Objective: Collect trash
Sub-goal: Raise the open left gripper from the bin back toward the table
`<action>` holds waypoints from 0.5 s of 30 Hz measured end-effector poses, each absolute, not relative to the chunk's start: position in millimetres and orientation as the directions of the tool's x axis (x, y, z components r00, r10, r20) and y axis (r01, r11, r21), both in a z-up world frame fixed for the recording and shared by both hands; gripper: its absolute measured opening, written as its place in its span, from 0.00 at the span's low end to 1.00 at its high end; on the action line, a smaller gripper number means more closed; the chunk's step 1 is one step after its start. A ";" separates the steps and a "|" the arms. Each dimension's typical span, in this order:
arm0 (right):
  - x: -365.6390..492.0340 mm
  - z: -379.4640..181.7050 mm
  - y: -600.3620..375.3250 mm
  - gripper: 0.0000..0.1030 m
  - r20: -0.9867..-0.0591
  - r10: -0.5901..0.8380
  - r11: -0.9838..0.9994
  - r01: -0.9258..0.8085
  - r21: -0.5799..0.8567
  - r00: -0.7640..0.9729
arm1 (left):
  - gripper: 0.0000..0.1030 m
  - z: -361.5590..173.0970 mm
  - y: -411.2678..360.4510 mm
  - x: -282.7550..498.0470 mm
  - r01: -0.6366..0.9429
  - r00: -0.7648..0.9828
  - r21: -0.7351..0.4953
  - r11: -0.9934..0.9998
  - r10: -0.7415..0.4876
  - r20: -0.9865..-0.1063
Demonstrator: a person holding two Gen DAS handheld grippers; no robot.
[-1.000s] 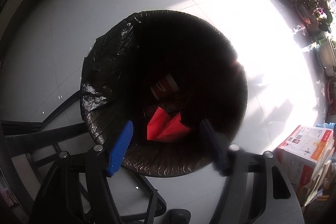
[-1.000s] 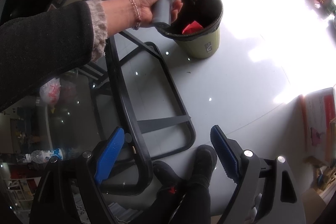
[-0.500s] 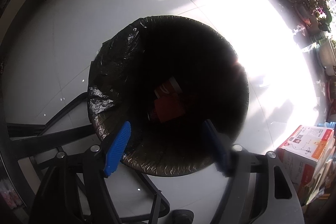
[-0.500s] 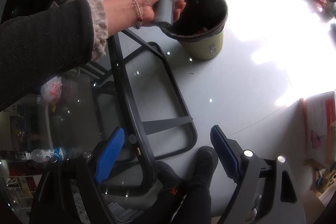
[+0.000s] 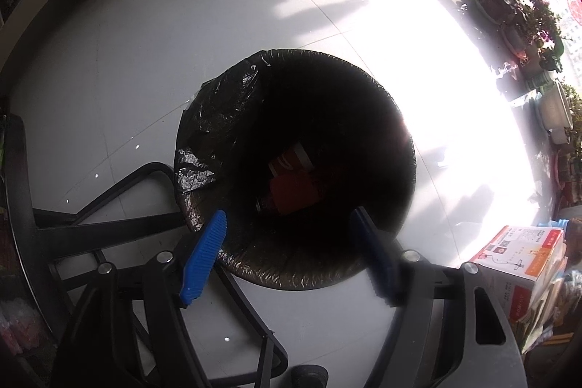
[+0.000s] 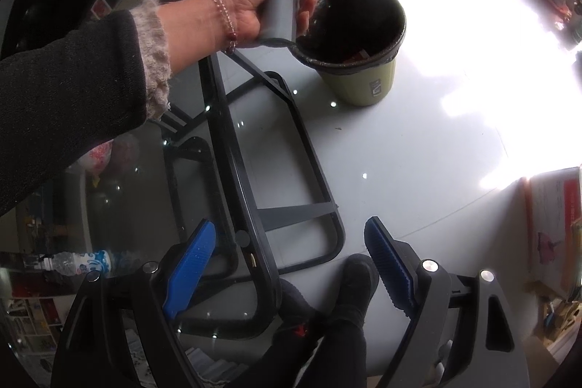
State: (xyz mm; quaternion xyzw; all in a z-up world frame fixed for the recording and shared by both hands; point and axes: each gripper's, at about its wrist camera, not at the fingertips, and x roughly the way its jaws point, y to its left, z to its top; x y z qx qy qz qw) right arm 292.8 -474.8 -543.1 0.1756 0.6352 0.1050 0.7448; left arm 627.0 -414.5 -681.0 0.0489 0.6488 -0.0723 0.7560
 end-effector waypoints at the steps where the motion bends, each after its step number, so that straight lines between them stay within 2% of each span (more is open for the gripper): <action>1: 292.9 -542.7 -473.5 0.79 -0.910 0.380 0.917 0.063 0.395 0.168 | 0.68 -676.0 -413.0 625.3 0.170 0.151 -0.032 0.985 -0.058 -0.987; 10: 297.3 -530.9 -459.2 0.79 -0.909 0.380 0.923 0.000 0.386 0.173 | 0.68 -635.4 -397.6 614.8 0.158 0.178 -0.098 0.983 -0.126 -0.976; 13: 301.6 -529.6 -461.8 0.79 -0.918 0.353 0.933 0.001 0.359 0.179 | 0.68 -605.2 -370.1 594.7 0.115 0.245 -0.124 0.986 -0.149 -0.958; 15: 307.0 -530.9 -467.9 0.79 -0.921 0.348 0.934 0.025 0.357 0.176 | 0.68 -583.3 -344.7 576.4 0.078 0.294 -0.104 0.992 -0.122 -0.948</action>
